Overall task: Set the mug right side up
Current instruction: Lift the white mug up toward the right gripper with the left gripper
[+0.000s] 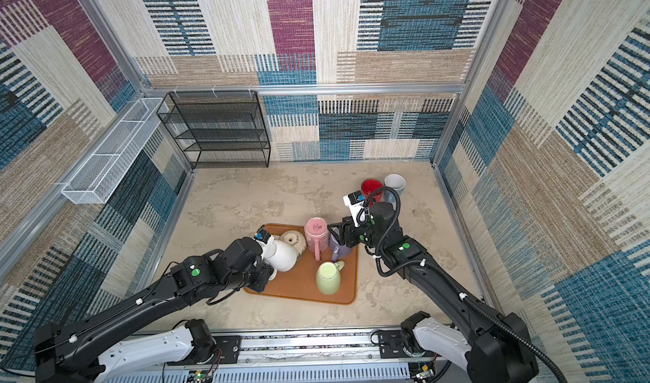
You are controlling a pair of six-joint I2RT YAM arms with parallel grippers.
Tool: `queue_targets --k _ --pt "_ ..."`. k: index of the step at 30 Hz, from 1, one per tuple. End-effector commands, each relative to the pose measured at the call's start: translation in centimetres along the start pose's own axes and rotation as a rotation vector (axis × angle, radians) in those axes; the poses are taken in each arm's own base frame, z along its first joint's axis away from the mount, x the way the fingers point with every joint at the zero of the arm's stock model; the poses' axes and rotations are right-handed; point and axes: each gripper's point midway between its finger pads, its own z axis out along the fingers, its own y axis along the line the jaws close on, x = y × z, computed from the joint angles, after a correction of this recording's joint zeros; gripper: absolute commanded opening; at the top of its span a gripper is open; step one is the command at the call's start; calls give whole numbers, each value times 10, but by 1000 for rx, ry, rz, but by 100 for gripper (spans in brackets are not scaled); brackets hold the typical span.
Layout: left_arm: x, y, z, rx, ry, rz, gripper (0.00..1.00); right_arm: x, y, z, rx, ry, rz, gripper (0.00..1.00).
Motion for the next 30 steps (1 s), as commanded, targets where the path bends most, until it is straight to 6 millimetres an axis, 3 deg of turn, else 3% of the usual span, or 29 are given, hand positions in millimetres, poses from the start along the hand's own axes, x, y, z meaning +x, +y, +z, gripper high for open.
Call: queue_targets --k 1,10,20,30 --pt "-29 -20 -11 105 -108 26 0 -14 13 -5 -59 -55 -9 70" --pt "-78 -48 -35 300 -258 19 0 -12 34 -10 -181 -75 14 74" --pt "-124 -47 -51 530 -397 -105 0 -7 68 -18 -419 -97 43 78" --pt "-151 -58 -68 681 -489 -112 0 -14 94 -26 -620 -121 41 78"
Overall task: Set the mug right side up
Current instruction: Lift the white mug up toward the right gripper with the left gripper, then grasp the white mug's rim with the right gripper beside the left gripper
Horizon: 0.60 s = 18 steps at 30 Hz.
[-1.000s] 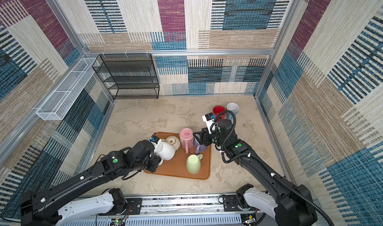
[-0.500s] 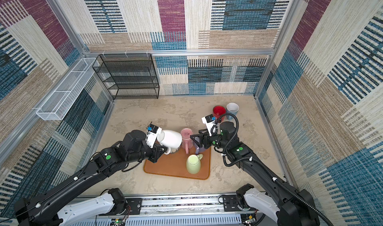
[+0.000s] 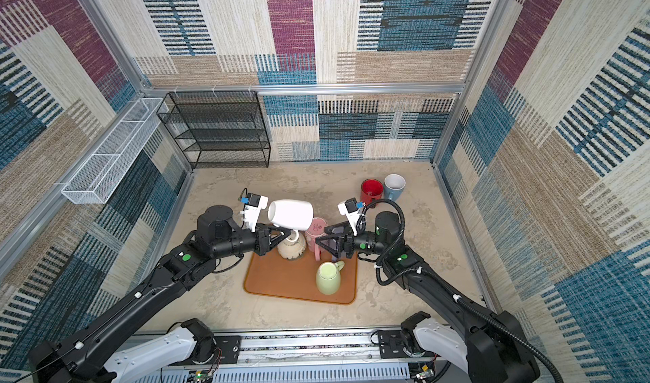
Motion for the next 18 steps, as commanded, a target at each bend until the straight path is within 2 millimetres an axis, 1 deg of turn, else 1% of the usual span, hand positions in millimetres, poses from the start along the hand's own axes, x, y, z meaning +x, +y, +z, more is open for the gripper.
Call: queue_targets --k 1,2,4,7,9,18 --pt "-28 -29 -2 145 -99 37 0 -17 22 1 -106 -42 -41 78" --pt "-29 -35 -3 185 -94 38 0 -20 24 1 -119 -47 -47 76" --pt "-33 -39 -2 215 -101 33 0 -25 27 3 -140 -51 -49 72" --pt "-38 -44 -1 252 -112 25 0 -33 30 5 -160 -63 -53 62" --pt "-42 -47 0 271 -119 24 0 -38 31 7 -166 -70 -53 58" --pt "-52 -55 9 342 -118 15 0 -54 36 10 -214 -113 -40 56"
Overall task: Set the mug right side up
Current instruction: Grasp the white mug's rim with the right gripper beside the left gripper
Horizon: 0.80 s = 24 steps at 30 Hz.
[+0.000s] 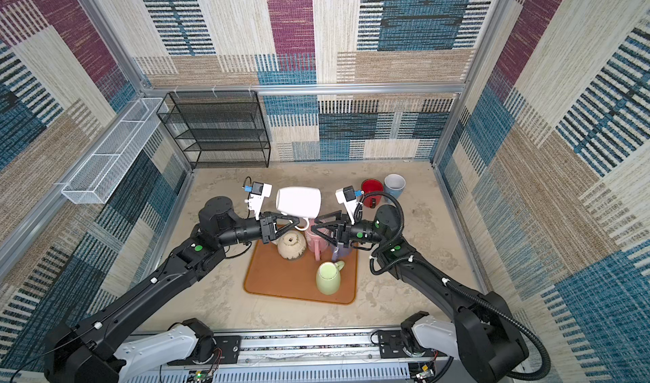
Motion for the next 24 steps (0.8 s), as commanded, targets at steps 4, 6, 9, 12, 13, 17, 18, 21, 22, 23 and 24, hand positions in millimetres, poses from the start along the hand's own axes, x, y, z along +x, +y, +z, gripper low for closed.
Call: queue_targets --k 4,6,9,12,13,17,18,21,22,23,24 --pt "-25 -29 3 133 -65 71 0 -22 15 4 -65 -44 -21 51" --pt "-26 -30 4 142 -64 69 0 -27 17 5 -71 -50 -23 45" --pt "-28 -31 5 153 -67 74 0 -31 18 7 -82 -52 -16 35" --pt "-29 -32 6 162 -70 77 0 -32 18 9 -92 -53 -4 34" --pt "-30 -32 7 165 -71 80 0 -33 18 9 -96 -55 -1 34" --pt "-28 -31 10 178 -66 76 0 -35 18 10 -103 -59 4 35" --pt "-28 -31 10 183 -66 78 0 -36 18 10 -104 -61 4 35" --pt "-27 -29 12 188 -69 85 0 -39 18 11 -101 -72 6 33" --pt "-26 -29 12 191 -69 87 0 -40 18 11 -101 -74 7 31" --pt "-24 -28 12 191 -68 86 0 -40 18 11 -100 -77 9 29" --pt "-24 -27 13 193 -68 85 0 -42 18 11 -101 -82 7 28"
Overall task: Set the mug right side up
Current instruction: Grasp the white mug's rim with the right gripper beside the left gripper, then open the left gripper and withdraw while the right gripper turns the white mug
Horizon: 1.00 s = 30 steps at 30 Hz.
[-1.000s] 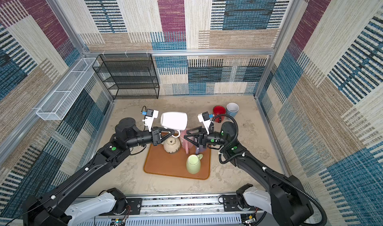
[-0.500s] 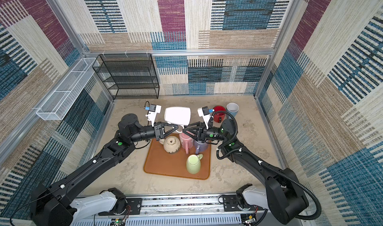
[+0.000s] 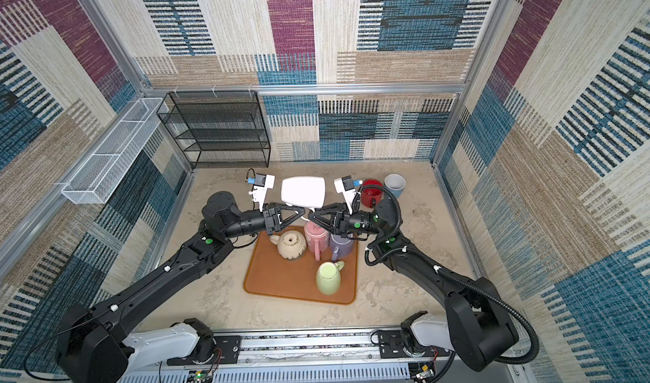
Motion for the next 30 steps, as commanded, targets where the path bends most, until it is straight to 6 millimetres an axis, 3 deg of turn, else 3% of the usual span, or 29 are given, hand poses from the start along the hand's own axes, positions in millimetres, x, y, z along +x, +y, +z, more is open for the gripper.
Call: queue_targets --k 1,20,24,28,30 --pt "-3 -13 1 70 -13 40 0 -14 11 0 -29 -44 -36 28" --pt "17 3 13 109 -25 0 0 -26 24 -4 -74 -120 -36 21" --pt "22 8 15 111 -22 -11 0 -25 23 -5 -70 -125 -33 16" --pt "24 10 15 107 -21 -14 0 -25 24 -6 -66 -131 -35 3" --pt "24 10 15 104 -21 -12 6 -24 23 -6 -56 -133 -37 0"
